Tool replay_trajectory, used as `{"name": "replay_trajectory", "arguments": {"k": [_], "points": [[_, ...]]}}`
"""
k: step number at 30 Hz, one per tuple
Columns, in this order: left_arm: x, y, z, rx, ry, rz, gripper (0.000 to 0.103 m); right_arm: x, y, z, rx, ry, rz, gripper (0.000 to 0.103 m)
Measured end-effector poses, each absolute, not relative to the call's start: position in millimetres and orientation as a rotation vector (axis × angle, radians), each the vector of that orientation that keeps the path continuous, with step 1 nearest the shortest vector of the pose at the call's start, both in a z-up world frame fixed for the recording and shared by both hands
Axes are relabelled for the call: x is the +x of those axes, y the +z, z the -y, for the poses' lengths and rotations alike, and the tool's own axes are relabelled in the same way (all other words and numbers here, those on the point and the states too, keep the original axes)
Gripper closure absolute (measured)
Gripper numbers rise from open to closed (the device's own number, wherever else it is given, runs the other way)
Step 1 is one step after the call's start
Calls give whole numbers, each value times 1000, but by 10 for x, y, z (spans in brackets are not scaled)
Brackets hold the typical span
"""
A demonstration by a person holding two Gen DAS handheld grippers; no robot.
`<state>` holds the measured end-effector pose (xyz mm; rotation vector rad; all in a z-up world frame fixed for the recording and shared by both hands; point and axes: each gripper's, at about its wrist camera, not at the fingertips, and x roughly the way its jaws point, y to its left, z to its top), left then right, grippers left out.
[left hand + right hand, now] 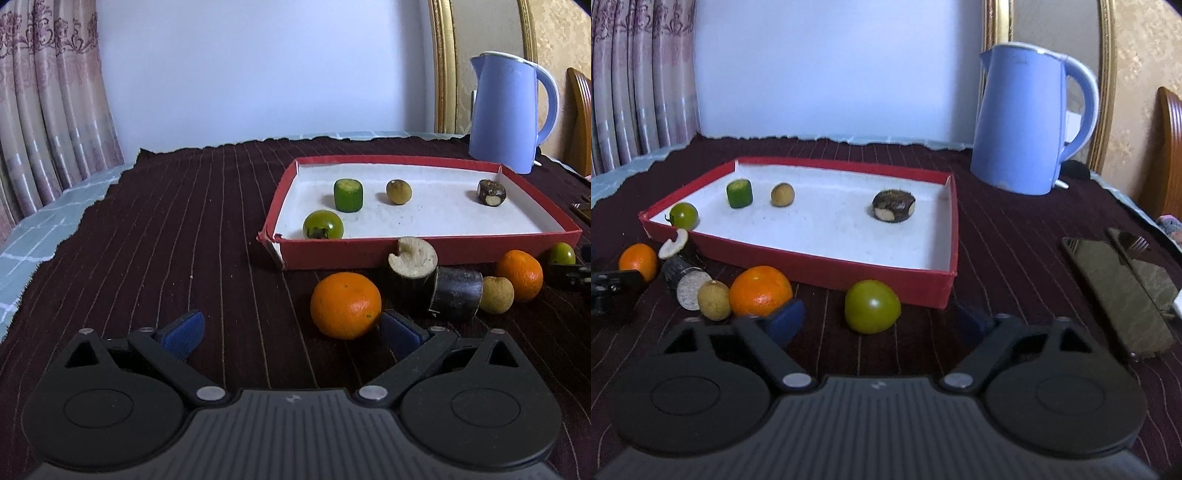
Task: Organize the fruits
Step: 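Grasp the orange with the left tool while the right tool grasps a green tomato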
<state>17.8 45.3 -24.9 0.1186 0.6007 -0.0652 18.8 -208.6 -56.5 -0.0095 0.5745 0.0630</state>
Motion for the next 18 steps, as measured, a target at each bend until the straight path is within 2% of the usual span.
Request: {"name": "replay_trajectory", "arguments": {"k": [3,4,5,18], "points": [[183,-255,-461,111,-72,-606,1,270,-580,2091,-5,78,-596,39],[187,-260,-458,112,-74,-610,1,289,-588,2087,-8,81,-604,52],[193,-266,-454,114,-78,-617,1,306,-598,2080,-9,87,-612,69],[265,-275,-331,167,-104,-643,2,216,-600,2096,13,85,-595,72]]}}
